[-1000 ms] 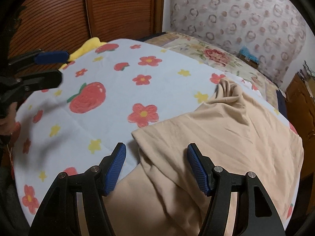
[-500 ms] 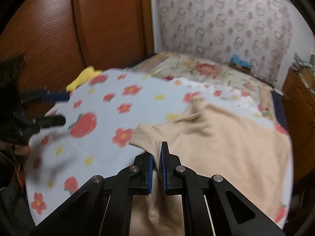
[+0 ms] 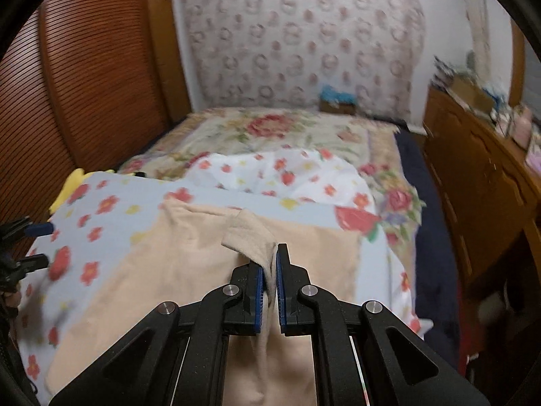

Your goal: Fold small clothes

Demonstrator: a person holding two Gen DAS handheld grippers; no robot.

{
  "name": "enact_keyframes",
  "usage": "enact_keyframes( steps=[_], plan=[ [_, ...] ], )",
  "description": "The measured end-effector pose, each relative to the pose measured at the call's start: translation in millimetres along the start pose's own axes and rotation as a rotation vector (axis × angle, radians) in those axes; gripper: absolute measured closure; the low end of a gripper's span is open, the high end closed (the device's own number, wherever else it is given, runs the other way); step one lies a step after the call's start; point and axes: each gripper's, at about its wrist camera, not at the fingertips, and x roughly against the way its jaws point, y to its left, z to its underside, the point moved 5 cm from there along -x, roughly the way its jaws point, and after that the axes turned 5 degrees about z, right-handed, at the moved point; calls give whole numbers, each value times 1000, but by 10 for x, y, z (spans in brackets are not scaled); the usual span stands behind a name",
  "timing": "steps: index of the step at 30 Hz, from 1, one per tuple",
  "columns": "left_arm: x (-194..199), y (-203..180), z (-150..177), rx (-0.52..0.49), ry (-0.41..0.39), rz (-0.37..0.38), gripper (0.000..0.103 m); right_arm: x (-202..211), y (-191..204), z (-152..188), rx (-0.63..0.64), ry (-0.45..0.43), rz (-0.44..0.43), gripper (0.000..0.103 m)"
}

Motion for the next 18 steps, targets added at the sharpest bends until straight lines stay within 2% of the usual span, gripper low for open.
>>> enact_keyframes(
  steps=[5,7,9,10,12,18],
  plan=[
    [-197,17,-61,4,34,-8,35,-170,-96,31,-31,54,29,96],
    [-297,27,-117,4,48,-11,35,-193,-93,-32,-17,55,25,88],
    [-411,27,-189,0,62,-7,35,-191,-50,-107,9,52,34,73],
    [-457,28,-223,-1,66,-4,35,-168,-44,-137,19,45,30,71],
    [-583,47,-307,-6,76,2,35,-130,-55,-189,40,44,6,70],
    [-953,76,-594,-14,86,28,35,-415,-267,-198,26,124,32,69]
  ],
)
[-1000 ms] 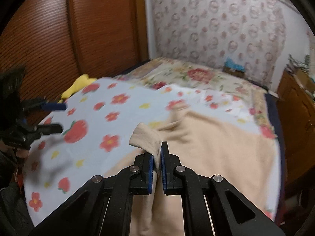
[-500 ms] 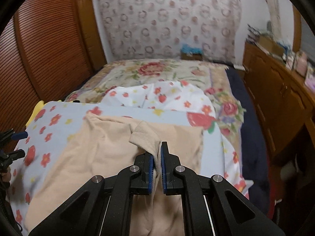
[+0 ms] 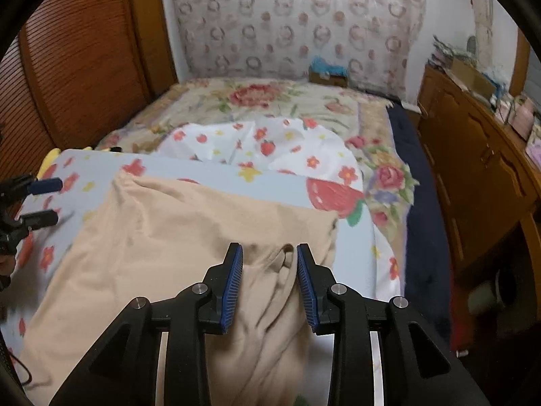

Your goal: Fold small clothes

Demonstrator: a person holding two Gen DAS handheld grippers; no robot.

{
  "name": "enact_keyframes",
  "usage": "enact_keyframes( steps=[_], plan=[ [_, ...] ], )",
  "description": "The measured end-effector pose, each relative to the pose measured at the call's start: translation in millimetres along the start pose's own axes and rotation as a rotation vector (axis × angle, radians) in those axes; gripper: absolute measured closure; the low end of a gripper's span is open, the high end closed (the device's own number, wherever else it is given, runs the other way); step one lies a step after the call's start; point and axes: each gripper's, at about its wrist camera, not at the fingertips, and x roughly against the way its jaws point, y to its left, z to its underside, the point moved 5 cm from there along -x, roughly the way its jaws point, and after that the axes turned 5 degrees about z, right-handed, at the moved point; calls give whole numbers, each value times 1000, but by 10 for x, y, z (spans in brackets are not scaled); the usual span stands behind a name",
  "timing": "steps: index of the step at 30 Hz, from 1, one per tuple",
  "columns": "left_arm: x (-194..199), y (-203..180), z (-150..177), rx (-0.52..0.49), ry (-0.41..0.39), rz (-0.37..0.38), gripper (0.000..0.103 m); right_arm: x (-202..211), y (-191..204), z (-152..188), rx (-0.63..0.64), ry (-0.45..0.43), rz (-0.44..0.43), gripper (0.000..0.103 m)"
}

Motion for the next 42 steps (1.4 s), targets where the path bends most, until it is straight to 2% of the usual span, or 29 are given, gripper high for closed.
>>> enact_keyframes(
  steps=[3,4,5,8,10,12,17,19,23,25,27,30,35,39,40,42],
  plan=[
    [-161,54,-154,11,-3,8,35,-2,-11,-38,1,5,-46,71],
    [-194,67,-186,16,-1,5,35,17,-19,-50,5,0,-61,79],
    [-208,83,-213,19,-3,3,35,54,-15,-66,13,-10,-74,97],
    [-190,69,-266,16,-23,0,35,337,-29,-218,44,-133,-61,97],
    [-161,65,-276,12,-40,-6,35,476,-102,-326,24,-183,-40,98],
    [-153,67,-268,16,-44,-11,35,446,-168,-399,13,-181,8,98],
    [-236,94,-218,34,-23,-11,36,53,-236,-309,-11,-67,100,98],
    [-267,77,-181,28,-9,-13,41,-4,-222,-272,-10,-46,120,97],
    [-228,17,-153,27,3,-12,46,112,-182,-289,-14,-49,156,75],
    [-120,-43,-121,18,-14,-8,46,316,-76,-265,-8,-78,157,71],
    [-22,-87,-72,11,-23,-5,46,539,70,-149,-2,-99,153,67],
    [196,-180,55,3,-37,2,46,807,312,152,5,-117,121,66],
    [605,-304,272,-23,-77,10,46,1085,716,712,16,-93,36,66],
    [859,-377,427,-25,-99,23,46,1177,1014,1088,47,-51,8,66],
    [918,-411,486,-24,-98,40,43,1190,1068,1158,52,-43,6,66],
    [985,-463,574,-26,-95,73,29,1214,1161,1289,54,-23,-2,66]
  ],
)
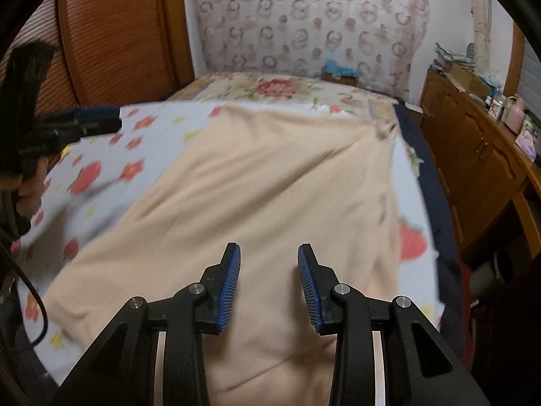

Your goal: Fold small clothes

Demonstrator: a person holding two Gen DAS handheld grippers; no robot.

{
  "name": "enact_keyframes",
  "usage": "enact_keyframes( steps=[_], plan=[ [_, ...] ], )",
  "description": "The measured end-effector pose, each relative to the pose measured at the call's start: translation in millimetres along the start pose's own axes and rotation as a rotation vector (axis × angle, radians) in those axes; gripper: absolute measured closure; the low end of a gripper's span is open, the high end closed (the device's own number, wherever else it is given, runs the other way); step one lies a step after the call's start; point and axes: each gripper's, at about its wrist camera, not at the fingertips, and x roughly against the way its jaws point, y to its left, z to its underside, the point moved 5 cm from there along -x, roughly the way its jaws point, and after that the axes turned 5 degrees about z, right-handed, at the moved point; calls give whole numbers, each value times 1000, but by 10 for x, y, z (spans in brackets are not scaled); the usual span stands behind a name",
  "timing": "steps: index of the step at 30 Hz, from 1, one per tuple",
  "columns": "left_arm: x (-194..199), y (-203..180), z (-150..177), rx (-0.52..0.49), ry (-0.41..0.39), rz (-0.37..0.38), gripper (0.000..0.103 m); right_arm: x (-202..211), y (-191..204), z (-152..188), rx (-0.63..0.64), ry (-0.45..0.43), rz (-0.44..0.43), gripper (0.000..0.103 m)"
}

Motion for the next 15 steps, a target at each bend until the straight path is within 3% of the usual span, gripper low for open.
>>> enact_keyframes(
  steps=[1,4,13,15],
  plan=[
    [53,-40,50,-4,-8,15,20,16,29,34,0,5,-3,66],
    [130,-135,156,-21,-6,5,17,78,90,102,2,18,-6,66],
    [240,-325,423,-13,7,21,17,216,49,114,35,52,34,67],
    [235,-354,449,-14,7,21,17,265,86,148,52,55,8,94]
  ],
)
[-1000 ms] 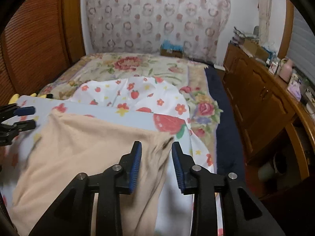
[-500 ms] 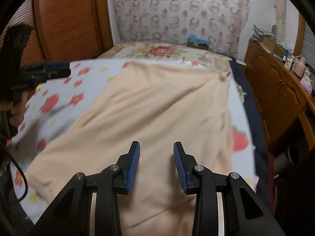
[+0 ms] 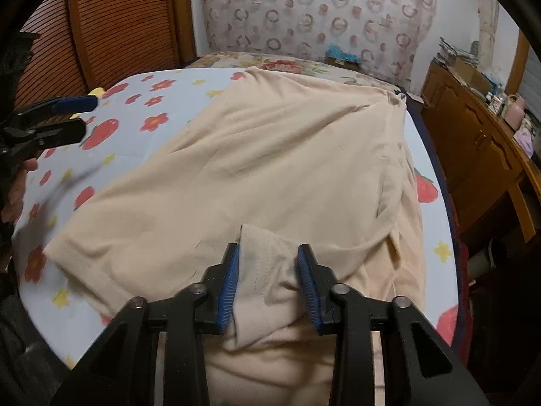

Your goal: Fold small clothes

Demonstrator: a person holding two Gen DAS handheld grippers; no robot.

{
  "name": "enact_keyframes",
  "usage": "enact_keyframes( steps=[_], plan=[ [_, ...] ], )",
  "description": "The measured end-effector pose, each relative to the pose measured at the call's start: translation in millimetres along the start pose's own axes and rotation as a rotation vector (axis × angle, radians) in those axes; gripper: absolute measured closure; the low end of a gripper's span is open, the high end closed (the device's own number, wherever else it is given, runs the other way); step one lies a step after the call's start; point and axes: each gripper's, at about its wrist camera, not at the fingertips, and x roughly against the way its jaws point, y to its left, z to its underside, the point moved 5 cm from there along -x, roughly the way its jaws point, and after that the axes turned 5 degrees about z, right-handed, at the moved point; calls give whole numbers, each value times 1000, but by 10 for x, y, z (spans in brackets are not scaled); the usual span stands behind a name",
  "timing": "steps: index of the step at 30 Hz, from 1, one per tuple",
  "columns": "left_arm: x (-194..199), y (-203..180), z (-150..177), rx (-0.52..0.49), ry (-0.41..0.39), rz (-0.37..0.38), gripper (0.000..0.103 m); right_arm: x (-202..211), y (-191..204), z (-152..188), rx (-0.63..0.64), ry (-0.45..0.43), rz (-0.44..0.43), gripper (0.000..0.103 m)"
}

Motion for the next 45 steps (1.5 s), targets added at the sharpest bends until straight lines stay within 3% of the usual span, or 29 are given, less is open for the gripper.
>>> enact_keyframes(
  steps=[2,7,17,23,25,30,40,45],
  plan=[
    [-4,-35,36,5,6,14,17,40,1,58,14,-2,10,100],
    [-25,-153,79,1,11,38,17,400,-204,275,-17,-27,44,101],
    [-118,-354,183,-7,51,63,17,795,-618,618,-54,65,156,101],
    [-141,-395,230,-6,69,56,17,873,-499,510,-51,55,196,95],
    [-148,-399,249,-5,75,53,17,937,-505,499,-58,33,203,87],
    [-158,-399,266,-4,77,48,17,923,-531,517,-109,-16,197,56],
    [-183,-436,364,-11,100,48,17,476,-628,579,-211,-69,185,54],
    [-196,-502,422,-27,116,45,17,682,-626,595,-197,-92,195,54]
  ],
)
